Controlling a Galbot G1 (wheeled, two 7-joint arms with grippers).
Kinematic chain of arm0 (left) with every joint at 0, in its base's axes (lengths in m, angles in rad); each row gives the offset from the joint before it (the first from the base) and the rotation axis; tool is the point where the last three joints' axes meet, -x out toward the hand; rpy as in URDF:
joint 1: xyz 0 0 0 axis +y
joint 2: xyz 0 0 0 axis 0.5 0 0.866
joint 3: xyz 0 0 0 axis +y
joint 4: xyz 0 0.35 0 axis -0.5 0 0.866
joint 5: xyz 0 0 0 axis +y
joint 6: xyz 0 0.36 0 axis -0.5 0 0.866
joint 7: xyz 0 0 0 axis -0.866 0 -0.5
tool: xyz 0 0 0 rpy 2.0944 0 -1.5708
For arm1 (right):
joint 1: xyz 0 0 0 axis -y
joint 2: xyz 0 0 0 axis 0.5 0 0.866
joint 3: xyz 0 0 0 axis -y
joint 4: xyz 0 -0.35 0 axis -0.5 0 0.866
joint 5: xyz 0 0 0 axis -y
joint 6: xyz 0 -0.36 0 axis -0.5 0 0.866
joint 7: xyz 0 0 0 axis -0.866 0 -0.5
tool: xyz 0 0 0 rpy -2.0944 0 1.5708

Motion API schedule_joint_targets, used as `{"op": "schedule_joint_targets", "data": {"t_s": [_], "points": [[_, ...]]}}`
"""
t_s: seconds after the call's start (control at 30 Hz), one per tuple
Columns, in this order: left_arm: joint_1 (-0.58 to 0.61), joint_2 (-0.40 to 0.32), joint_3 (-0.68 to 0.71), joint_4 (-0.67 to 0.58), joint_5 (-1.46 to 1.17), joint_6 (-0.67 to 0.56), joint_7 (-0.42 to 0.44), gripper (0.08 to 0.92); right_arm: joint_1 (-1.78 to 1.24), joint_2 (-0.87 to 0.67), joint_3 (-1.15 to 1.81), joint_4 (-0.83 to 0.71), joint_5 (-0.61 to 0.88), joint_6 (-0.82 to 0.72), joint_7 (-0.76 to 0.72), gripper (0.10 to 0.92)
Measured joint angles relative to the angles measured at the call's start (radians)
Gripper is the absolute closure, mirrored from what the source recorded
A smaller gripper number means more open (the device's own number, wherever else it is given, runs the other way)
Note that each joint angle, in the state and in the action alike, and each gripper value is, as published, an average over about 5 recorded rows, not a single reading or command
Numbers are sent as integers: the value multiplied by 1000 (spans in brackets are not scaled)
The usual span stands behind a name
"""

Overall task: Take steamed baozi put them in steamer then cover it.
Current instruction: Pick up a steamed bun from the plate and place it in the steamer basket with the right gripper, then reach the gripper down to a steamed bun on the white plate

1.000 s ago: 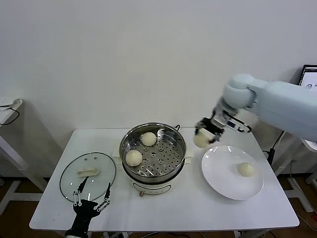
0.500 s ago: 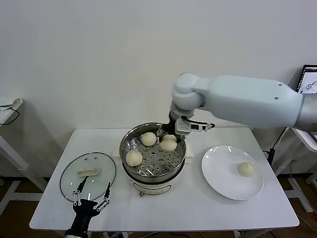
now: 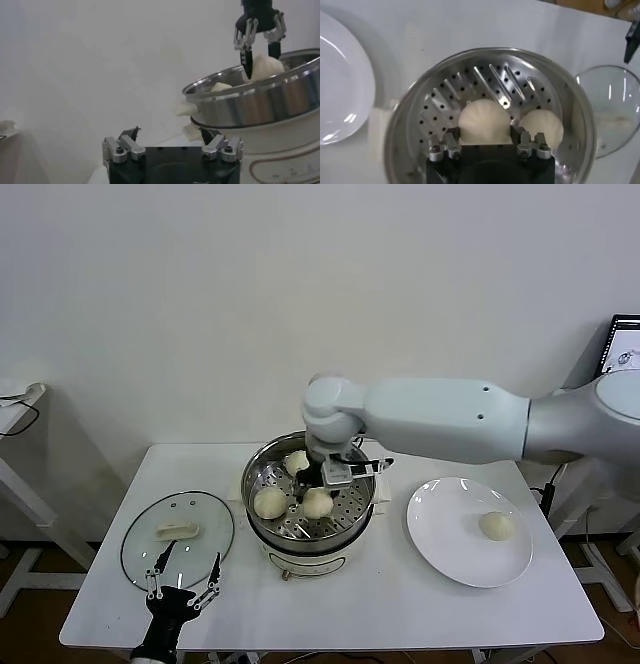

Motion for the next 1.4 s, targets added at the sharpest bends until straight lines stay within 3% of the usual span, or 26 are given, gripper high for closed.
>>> {"op": "schedule_joint_targets", "data": {"t_s": [0.43, 0.7, 1.03, 1.4], "points": [[-5, -2, 2, 12, 0, -1, 1, 177, -25, -11, 1, 25, -21, 14, 1, 324], [-6, -3, 0, 15, 0, -10, 6, 177, -36, -21, 1, 33, -32, 15, 1, 209], [-10, -4, 2, 19, 0, -16, 8, 177, -40, -52, 41, 36, -39, 17, 9, 203], [-14, 2, -10, 20, 1, -25, 17, 177, -1, -213, 128, -31, 183, -70, -31, 203]]}}
